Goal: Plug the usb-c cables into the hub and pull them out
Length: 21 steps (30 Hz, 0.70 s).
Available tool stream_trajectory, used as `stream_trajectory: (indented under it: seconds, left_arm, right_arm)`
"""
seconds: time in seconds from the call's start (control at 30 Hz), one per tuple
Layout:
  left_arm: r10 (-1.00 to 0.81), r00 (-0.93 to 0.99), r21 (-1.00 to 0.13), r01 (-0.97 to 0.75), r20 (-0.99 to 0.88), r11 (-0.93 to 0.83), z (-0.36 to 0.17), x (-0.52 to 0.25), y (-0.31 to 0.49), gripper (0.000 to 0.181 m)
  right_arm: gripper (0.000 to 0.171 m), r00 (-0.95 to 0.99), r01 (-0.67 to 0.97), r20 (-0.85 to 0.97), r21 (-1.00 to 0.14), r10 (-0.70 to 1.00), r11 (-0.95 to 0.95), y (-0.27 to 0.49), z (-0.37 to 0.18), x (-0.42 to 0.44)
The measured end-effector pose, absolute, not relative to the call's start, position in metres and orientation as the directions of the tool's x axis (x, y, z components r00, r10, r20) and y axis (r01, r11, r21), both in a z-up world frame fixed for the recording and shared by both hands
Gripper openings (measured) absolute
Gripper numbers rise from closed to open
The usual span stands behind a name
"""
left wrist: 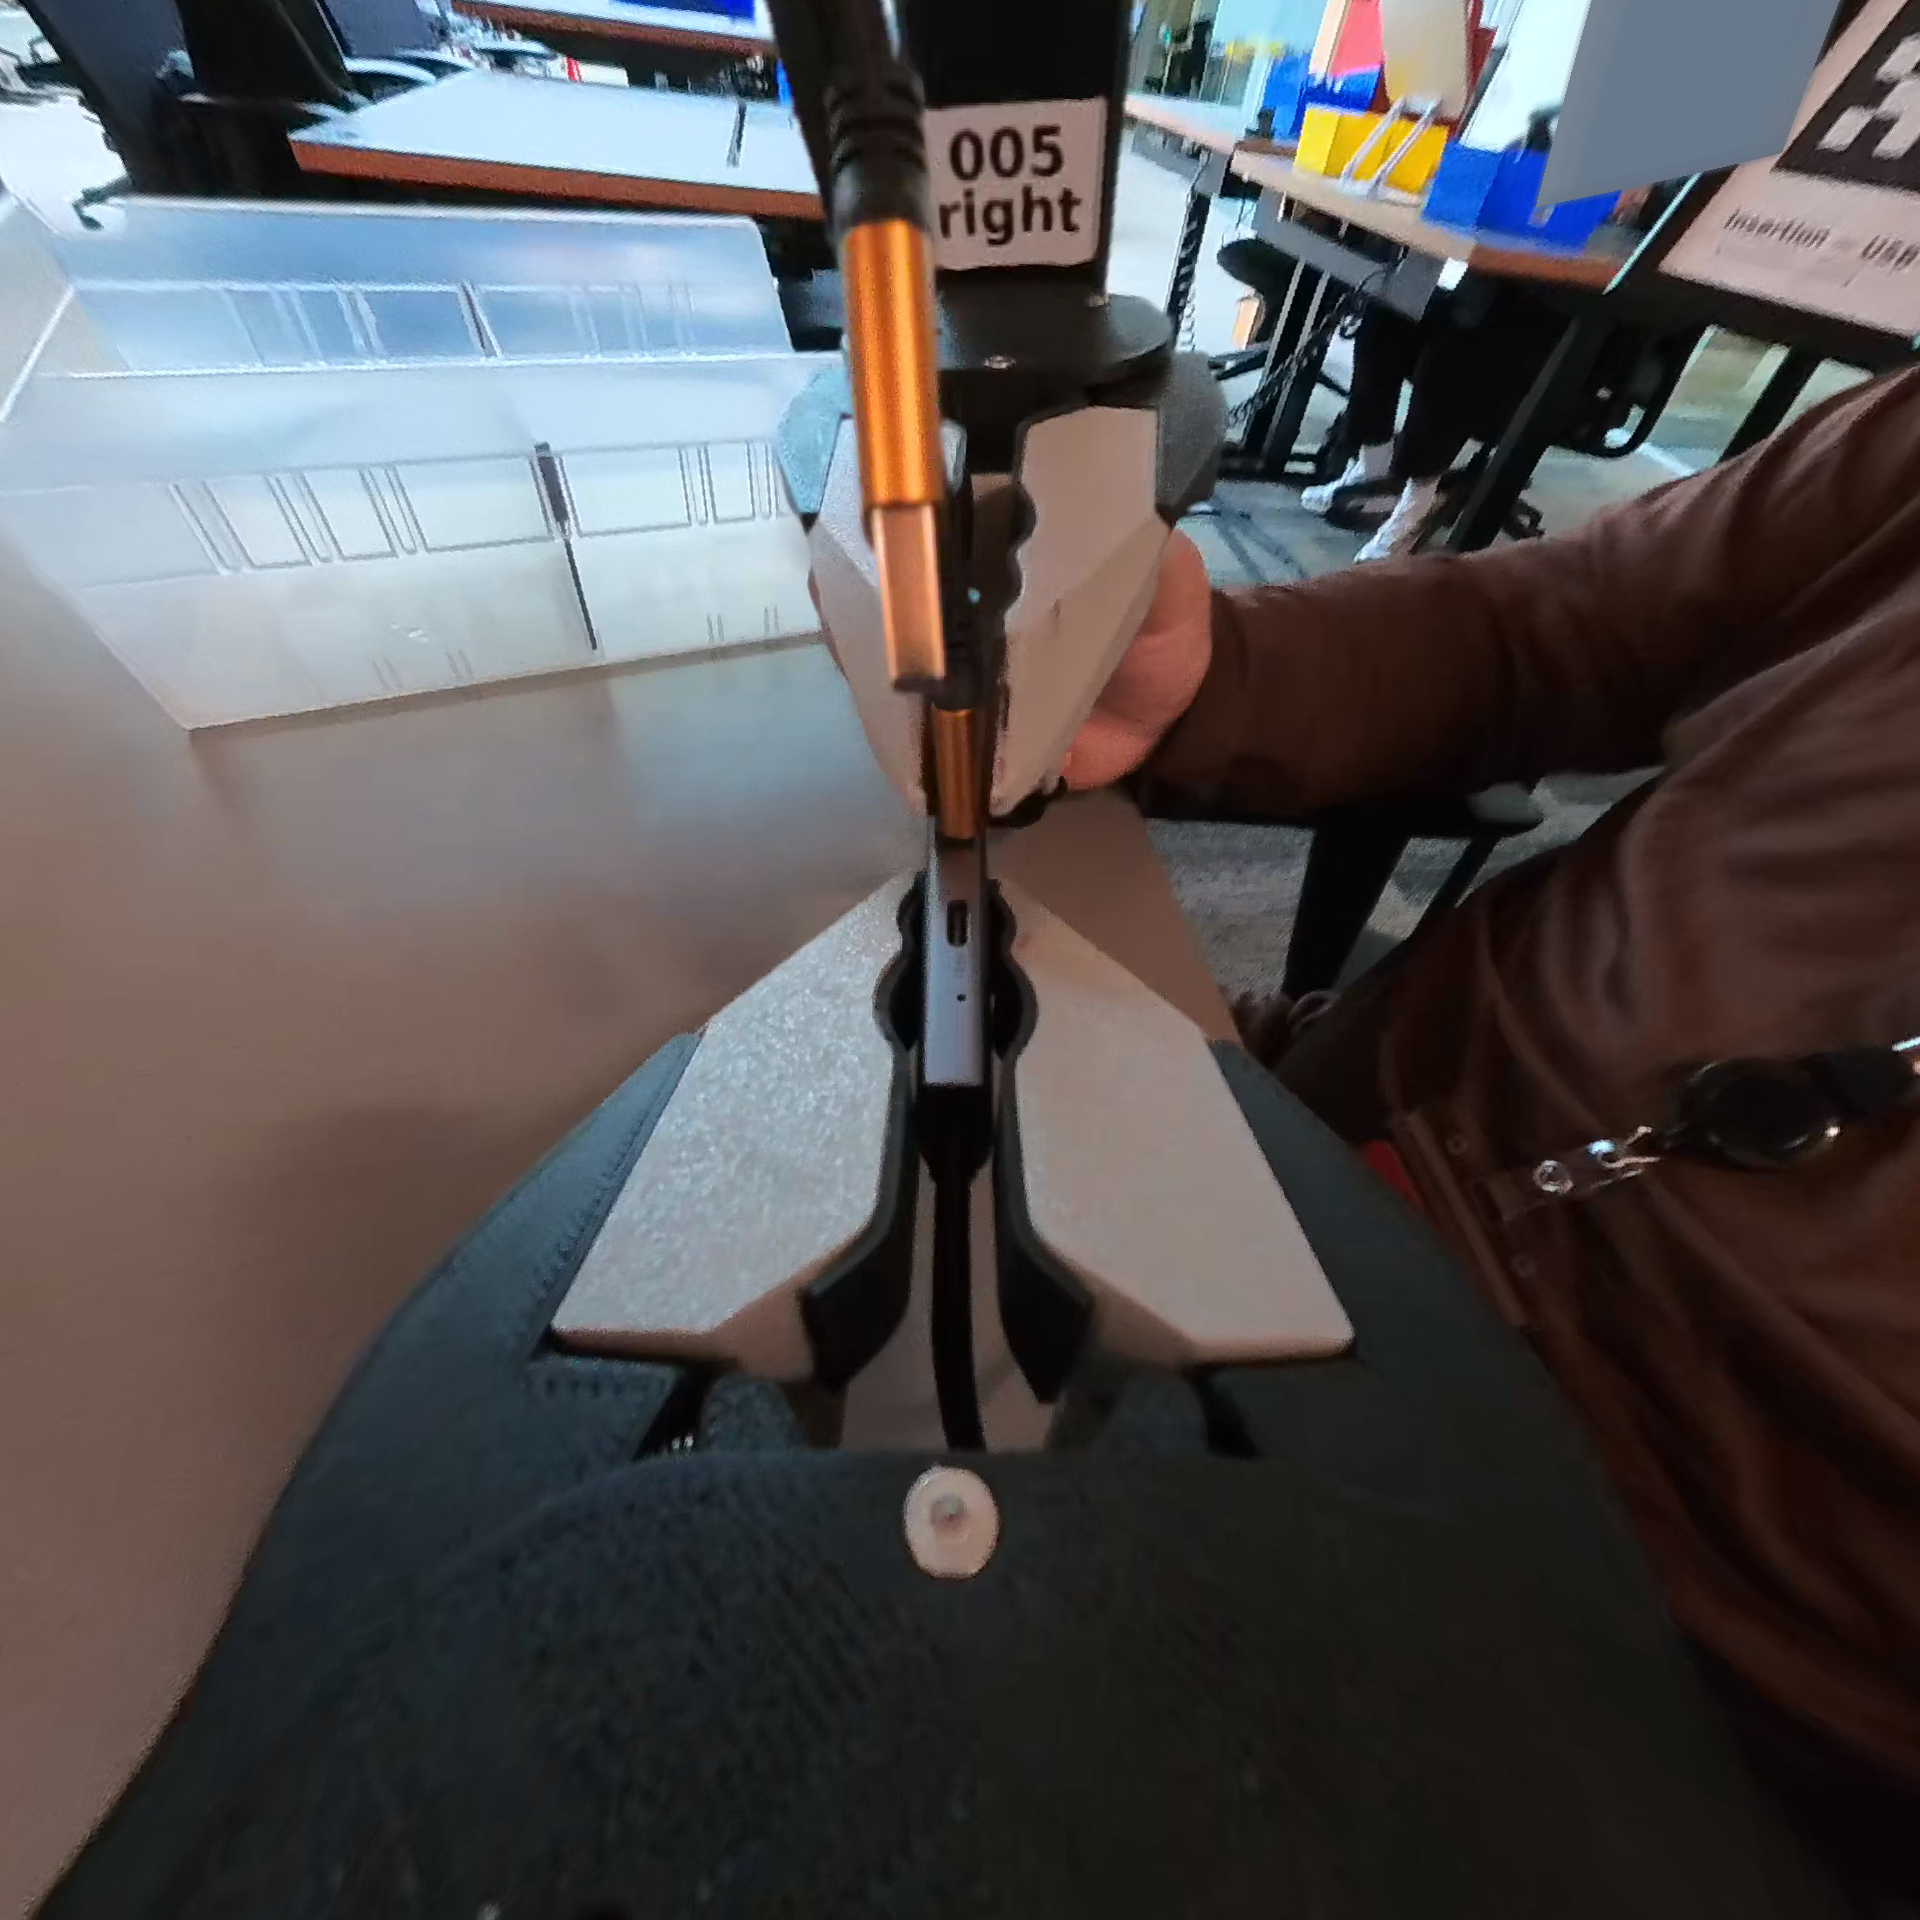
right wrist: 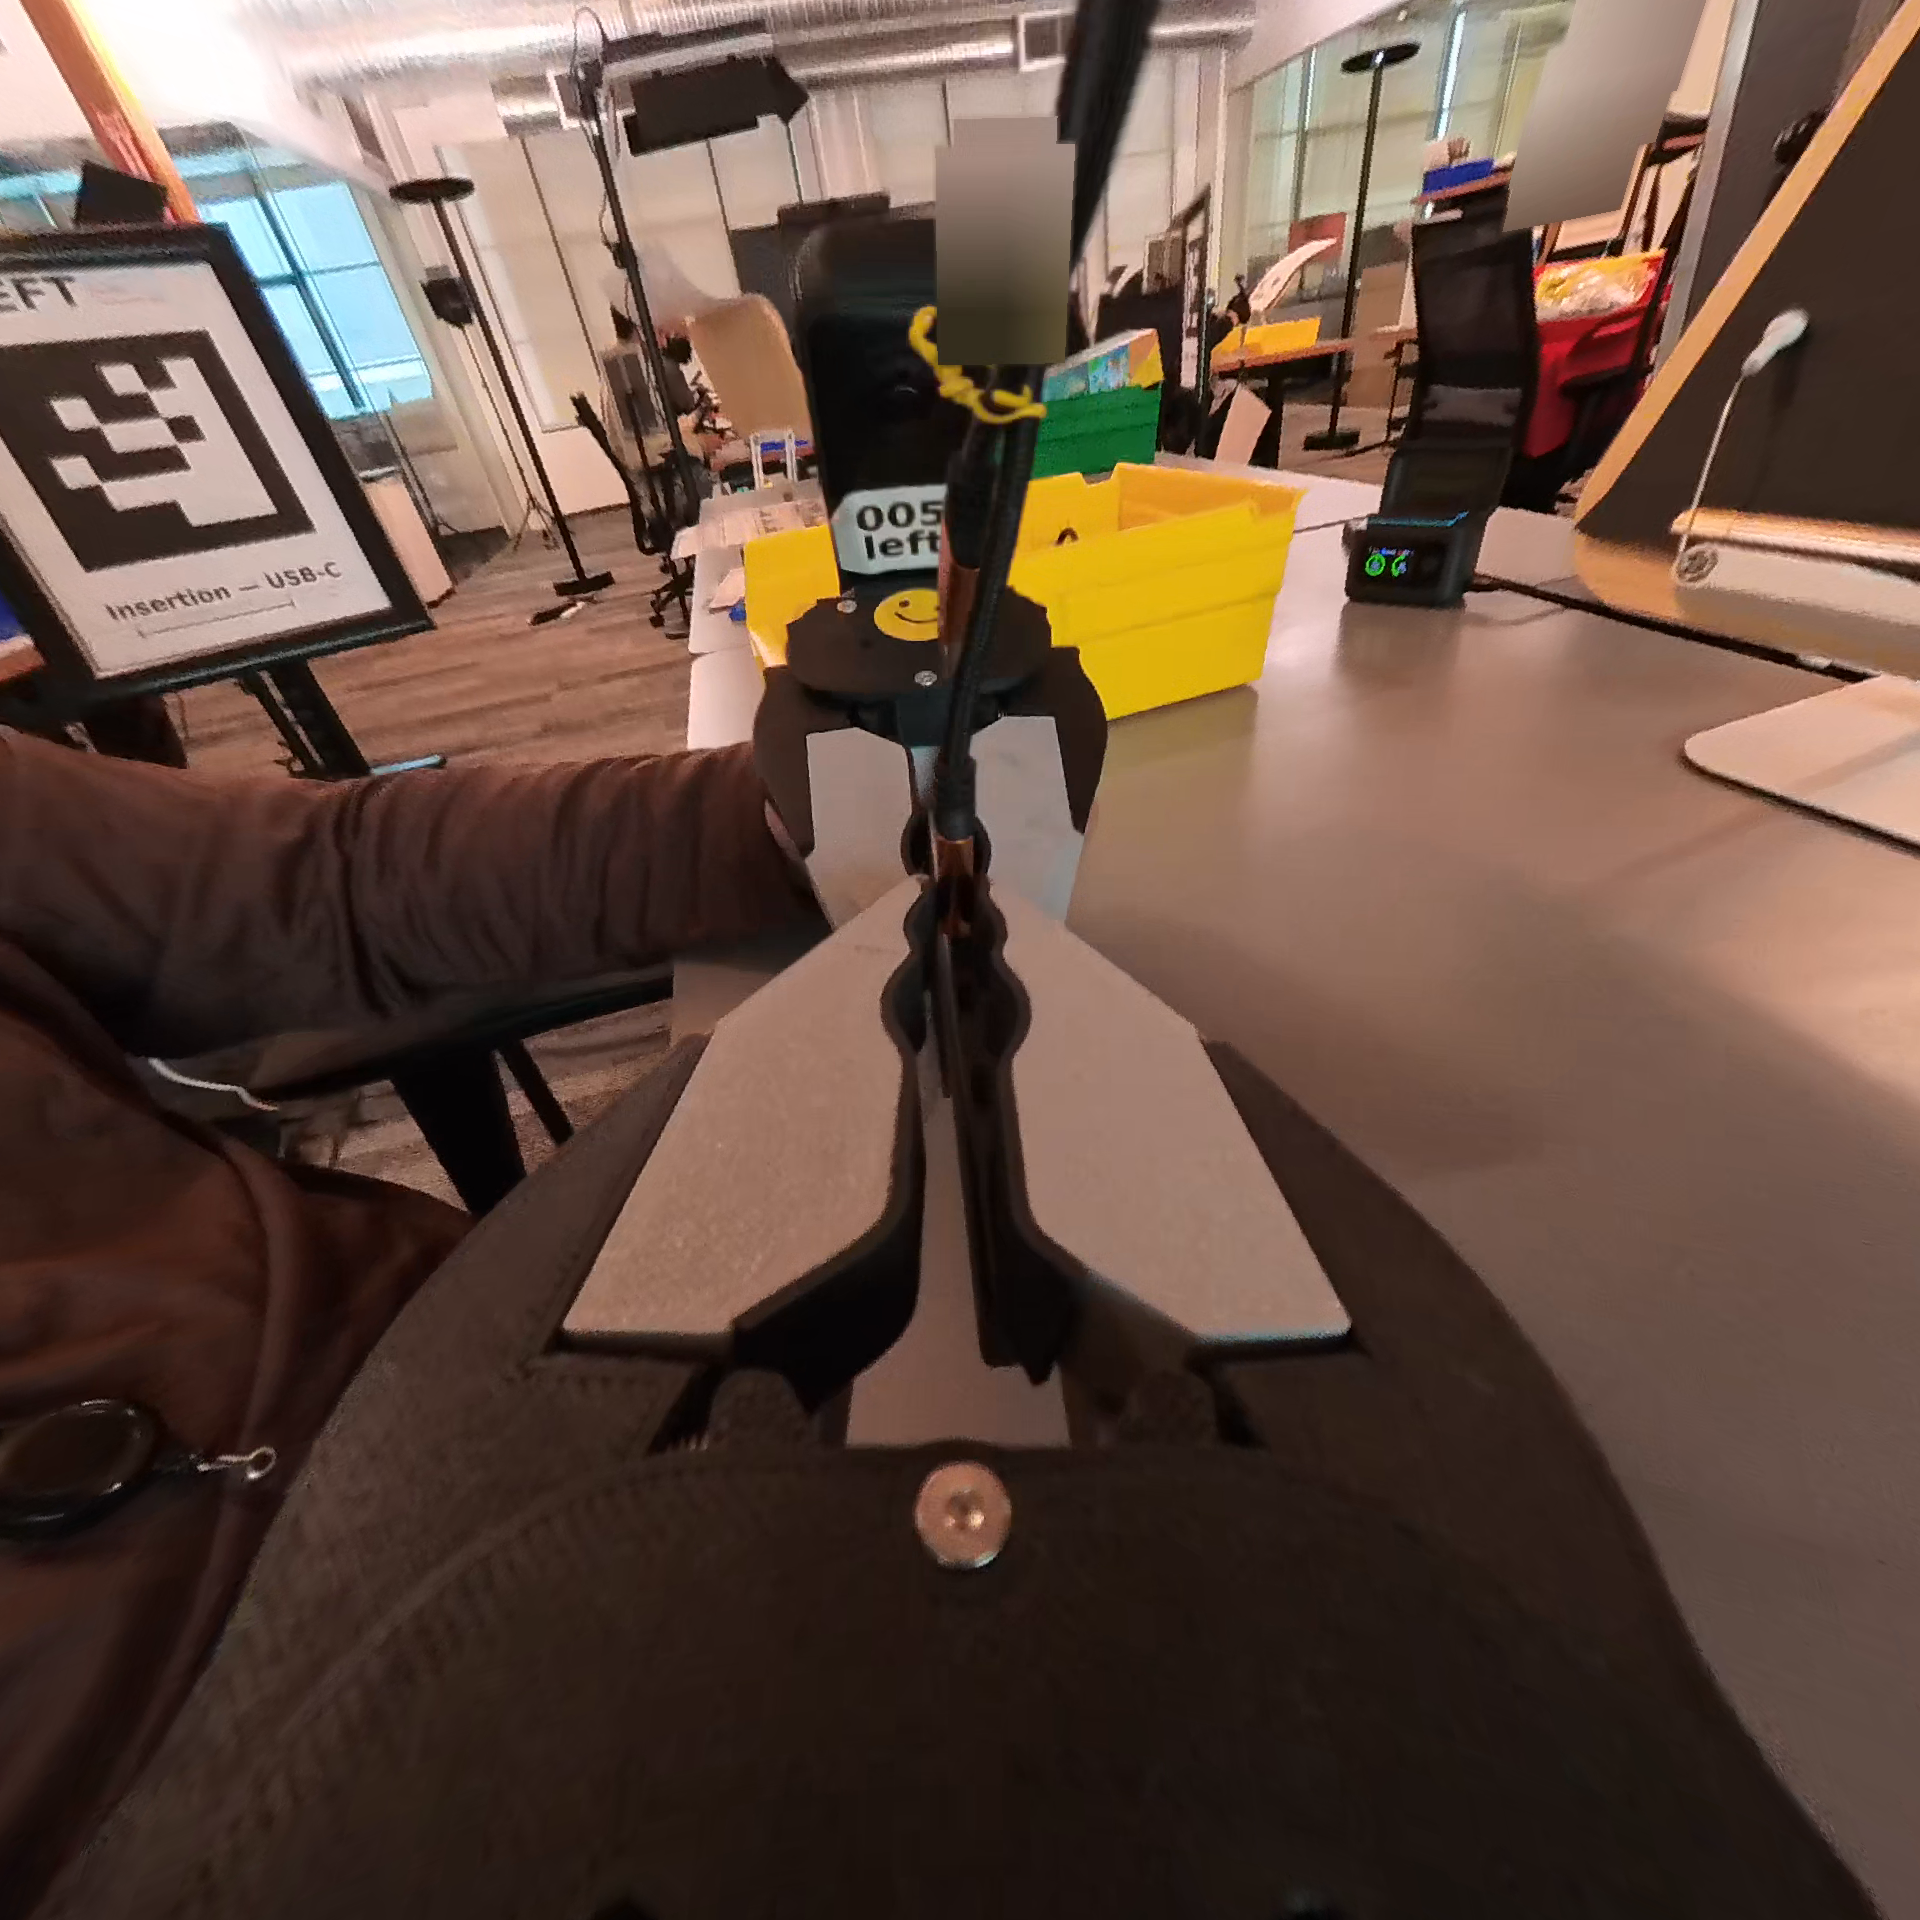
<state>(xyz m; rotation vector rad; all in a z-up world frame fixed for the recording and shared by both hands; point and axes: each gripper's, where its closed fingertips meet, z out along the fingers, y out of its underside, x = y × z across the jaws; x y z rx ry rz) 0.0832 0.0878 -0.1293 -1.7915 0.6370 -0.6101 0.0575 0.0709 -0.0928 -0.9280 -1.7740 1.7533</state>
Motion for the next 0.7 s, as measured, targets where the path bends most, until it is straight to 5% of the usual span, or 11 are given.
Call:
stream_trajectory:
  seconds: [0.7]
  left_arm:
    - [-0.698,0.687,-0.971,0.048,0.203,-0.236,-0.102,0.08,0.084,0.007]
  right_arm:
    - [0.002,-0.627,0.083,-0.357,-0.914,0.693,-0.396,0.076,-0.066,0.05]
